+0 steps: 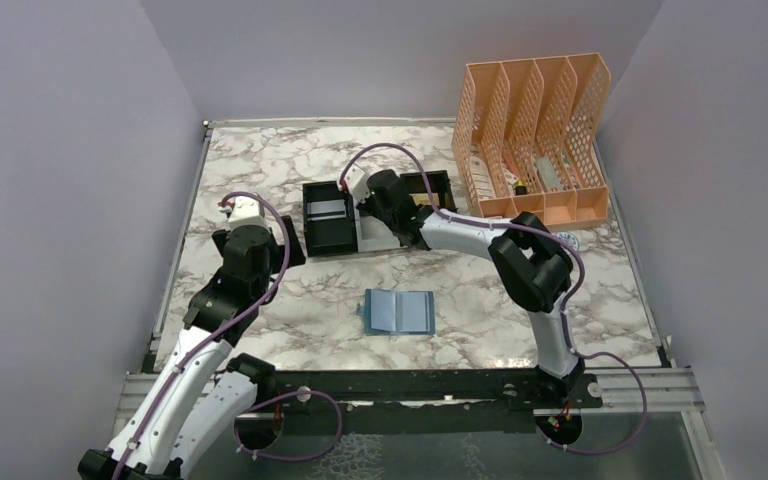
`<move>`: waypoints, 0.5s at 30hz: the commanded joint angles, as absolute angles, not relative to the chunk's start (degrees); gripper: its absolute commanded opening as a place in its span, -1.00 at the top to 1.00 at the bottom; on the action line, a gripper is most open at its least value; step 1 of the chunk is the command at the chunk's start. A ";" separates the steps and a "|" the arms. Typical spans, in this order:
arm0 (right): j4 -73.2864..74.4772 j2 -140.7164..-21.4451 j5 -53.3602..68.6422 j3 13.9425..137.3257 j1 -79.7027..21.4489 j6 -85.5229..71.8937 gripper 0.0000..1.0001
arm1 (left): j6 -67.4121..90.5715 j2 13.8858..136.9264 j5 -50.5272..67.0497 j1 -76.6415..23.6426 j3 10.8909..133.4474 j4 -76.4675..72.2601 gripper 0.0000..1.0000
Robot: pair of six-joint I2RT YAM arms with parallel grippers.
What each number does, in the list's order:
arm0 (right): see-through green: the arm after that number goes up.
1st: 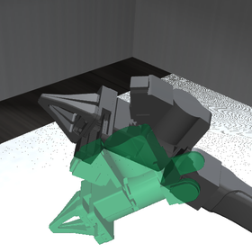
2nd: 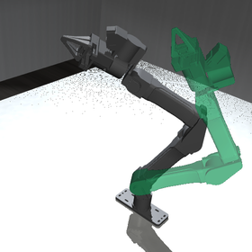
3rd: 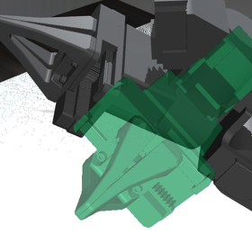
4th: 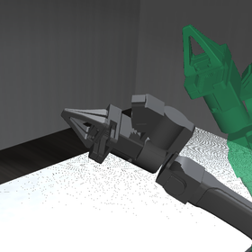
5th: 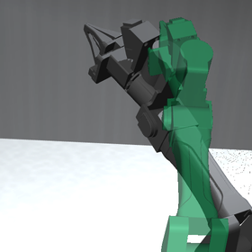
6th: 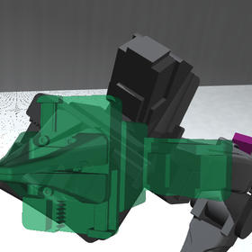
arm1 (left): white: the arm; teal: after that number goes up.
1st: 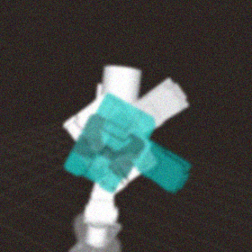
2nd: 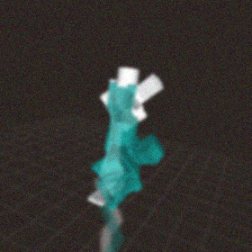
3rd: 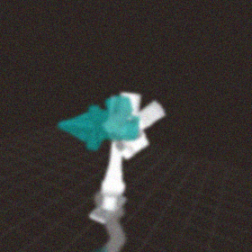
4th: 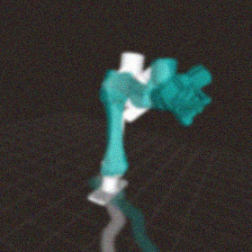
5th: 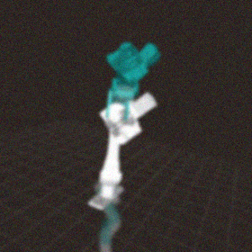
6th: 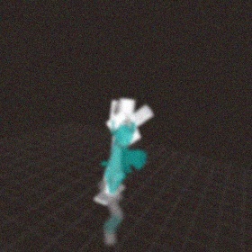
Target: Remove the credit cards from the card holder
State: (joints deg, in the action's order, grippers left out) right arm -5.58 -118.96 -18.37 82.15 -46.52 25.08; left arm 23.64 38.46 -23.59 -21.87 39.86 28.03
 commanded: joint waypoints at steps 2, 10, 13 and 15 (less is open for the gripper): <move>-8.81 -121.47 -19.57 84.64 -46.06 31.09 0.98 | 23.49 38.36 -24.69 -21.89 41.31 28.01 -0.99; -11.42 -124.36 -19.13 86.06 -45.37 35.64 0.97 | 23.38 38.31 -24.55 -21.88 41.22 28.02 -0.99; -11.84 -125.27 -18.05 86.43 -45.33 37.67 0.98 | 23.46 38.23 -24.27 -21.83 41.14 28.03 -0.99; -11.95 -125.69 -17.53 86.55 -45.26 38.80 0.98 | 23.47 38.15 -24.32 -21.83 41.13 28.09 -0.98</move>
State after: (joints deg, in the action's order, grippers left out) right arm -9.02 -124.01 -18.61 84.58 -45.63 35.09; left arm 23.62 38.72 -23.62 -21.87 39.86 28.05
